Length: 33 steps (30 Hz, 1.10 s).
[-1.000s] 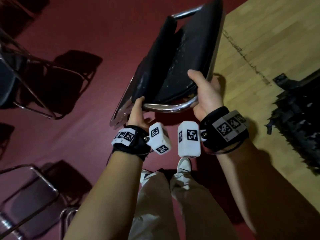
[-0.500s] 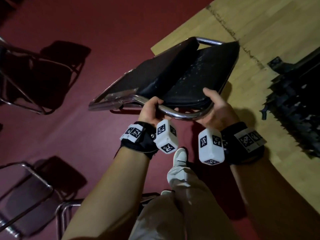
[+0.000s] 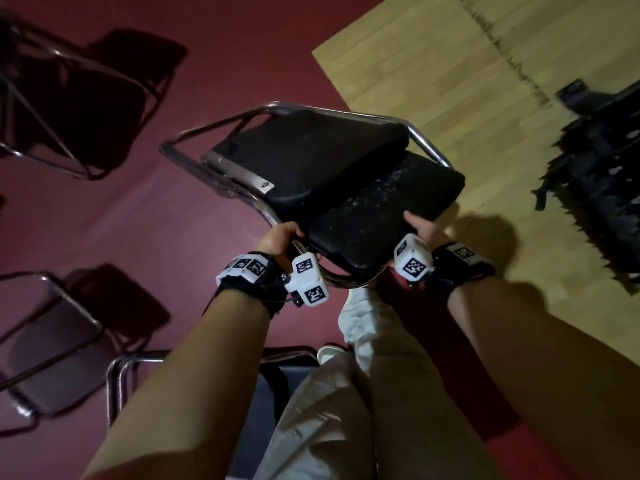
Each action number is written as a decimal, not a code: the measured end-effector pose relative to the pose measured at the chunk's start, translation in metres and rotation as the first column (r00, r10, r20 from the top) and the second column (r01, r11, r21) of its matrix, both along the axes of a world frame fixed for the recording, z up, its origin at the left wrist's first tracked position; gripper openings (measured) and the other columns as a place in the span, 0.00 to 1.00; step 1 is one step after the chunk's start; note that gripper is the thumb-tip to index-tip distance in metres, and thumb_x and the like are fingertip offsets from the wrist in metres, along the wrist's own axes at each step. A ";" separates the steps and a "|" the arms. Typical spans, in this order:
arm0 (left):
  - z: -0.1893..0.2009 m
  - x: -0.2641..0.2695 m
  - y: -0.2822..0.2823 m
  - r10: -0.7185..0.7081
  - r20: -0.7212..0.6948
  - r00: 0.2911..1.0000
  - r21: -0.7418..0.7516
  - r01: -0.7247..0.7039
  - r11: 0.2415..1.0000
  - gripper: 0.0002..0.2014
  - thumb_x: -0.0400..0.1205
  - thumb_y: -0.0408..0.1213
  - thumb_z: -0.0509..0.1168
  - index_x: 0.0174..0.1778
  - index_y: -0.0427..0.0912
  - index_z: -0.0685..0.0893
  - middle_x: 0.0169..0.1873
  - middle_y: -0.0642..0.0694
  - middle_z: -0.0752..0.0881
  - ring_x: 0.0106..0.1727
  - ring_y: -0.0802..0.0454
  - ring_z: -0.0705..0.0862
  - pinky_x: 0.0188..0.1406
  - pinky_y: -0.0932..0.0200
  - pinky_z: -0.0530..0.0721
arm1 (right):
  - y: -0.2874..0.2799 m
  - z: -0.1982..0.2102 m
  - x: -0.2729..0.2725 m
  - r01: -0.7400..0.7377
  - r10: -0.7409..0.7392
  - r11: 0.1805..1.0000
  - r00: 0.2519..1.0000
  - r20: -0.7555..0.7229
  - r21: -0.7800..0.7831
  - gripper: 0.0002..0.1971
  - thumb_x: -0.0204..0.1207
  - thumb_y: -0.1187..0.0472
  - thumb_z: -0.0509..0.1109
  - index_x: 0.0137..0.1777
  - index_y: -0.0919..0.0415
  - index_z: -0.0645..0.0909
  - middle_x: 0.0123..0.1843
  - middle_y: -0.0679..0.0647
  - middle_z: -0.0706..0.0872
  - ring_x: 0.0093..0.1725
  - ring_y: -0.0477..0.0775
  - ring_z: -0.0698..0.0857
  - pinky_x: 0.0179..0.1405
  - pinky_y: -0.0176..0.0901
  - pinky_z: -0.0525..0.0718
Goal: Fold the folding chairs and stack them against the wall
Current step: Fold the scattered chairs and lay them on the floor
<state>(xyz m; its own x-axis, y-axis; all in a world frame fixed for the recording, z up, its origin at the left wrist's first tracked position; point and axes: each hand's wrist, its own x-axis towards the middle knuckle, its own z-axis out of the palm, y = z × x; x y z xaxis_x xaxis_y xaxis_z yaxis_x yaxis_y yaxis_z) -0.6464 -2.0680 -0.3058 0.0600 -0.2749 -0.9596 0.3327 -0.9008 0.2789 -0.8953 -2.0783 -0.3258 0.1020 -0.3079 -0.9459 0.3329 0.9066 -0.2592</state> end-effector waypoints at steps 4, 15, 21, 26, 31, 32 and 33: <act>-0.026 0.019 0.037 -0.028 0.042 0.999 0.026 0.027 0.999 0.06 0.77 0.29 0.55 0.34 0.35 0.73 0.32 0.36 0.76 0.31 0.40 0.78 0.42 0.48 0.80 | 0.036 -0.026 0.014 -0.195 0.204 0.976 0.975 -0.093 0.095 0.31 0.86 0.40 0.58 0.49 0.73 0.81 0.47 0.65 0.89 0.40 0.61 0.88 0.33 0.45 0.88; -0.132 0.005 0.154 0.319 0.095 0.943 0.042 -0.324 0.945 0.11 0.90 0.38 0.55 0.46 0.39 0.78 0.33 0.39 0.89 0.28 0.46 0.87 0.25 0.53 0.82 | 0.105 -0.095 0.018 -0.175 0.176 0.984 0.983 -0.054 0.011 0.14 0.89 0.53 0.60 0.55 0.62 0.82 0.34 0.52 0.92 0.30 0.48 0.91 0.26 0.35 0.86; -0.178 -0.029 0.193 0.394 0.120 0.911 0.007 -0.397 0.918 0.10 0.91 0.37 0.55 0.60 0.36 0.78 0.33 0.39 0.90 0.22 0.50 0.88 0.15 0.61 0.80 | 0.134 -0.144 -0.009 -0.199 0.203 0.973 0.979 -0.024 0.114 0.19 0.85 0.50 0.66 0.67 0.63 0.82 0.66 0.61 0.88 0.62 0.59 0.88 0.66 0.54 0.83; -0.230 -0.060 0.224 0.476 0.189 0.859 -0.118 -0.461 0.879 0.01 0.89 0.30 0.58 0.54 0.40 0.73 0.55 0.29 0.84 0.44 0.39 0.89 0.28 0.53 0.86 | 0.153 -0.195 -0.034 -0.202 0.200 0.960 0.979 0.027 0.192 0.19 0.83 0.45 0.67 0.57 0.63 0.86 0.52 0.60 0.93 0.47 0.58 0.93 0.48 0.52 0.92; -0.289 -0.074 0.250 0.498 0.189 0.846 -0.119 -0.484 0.867 0.05 0.89 0.27 0.58 0.48 0.38 0.75 0.53 0.30 0.84 0.49 0.36 0.88 0.43 0.44 0.89 | 0.177 -0.276 -0.057 -0.305 0.294 0.917 0.952 0.080 0.255 0.48 0.53 0.44 0.90 0.74 0.62 0.79 0.69 0.62 0.85 0.66 0.66 0.86 0.71 0.63 0.80; -0.302 -0.075 0.255 0.496 0.206 0.843 -0.120 -0.481 0.868 0.05 0.89 0.27 0.59 0.48 0.38 0.75 0.51 0.31 0.84 0.48 0.36 0.88 0.47 0.42 0.88 | 0.181 -0.299 -0.063 -0.334 0.323 0.902 0.942 0.086 0.273 0.54 0.46 0.43 0.92 0.74 0.61 0.79 0.70 0.62 0.85 0.67 0.67 0.85 0.72 0.65 0.78; -0.317 -0.077 0.262 0.490 0.227 0.842 -0.113 -0.477 0.872 0.05 0.88 0.27 0.59 0.48 0.38 0.76 0.50 0.32 0.84 0.48 0.37 0.88 0.50 0.41 0.88 | 0.187 -0.318 -0.066 -0.359 0.353 0.886 0.933 0.076 0.292 0.57 0.42 0.43 0.93 0.74 0.61 0.79 0.69 0.63 0.85 0.66 0.68 0.85 0.71 0.68 0.78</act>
<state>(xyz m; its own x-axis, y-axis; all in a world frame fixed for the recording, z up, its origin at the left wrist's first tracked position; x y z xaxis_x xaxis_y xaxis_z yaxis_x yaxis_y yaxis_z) -0.7231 -1.8058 -0.6229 0.4243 -0.1975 -0.8837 0.6394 -0.6257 0.4468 -0.9615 -1.8913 -0.6435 0.1719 0.0469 -0.9840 -0.0247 0.9988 0.0433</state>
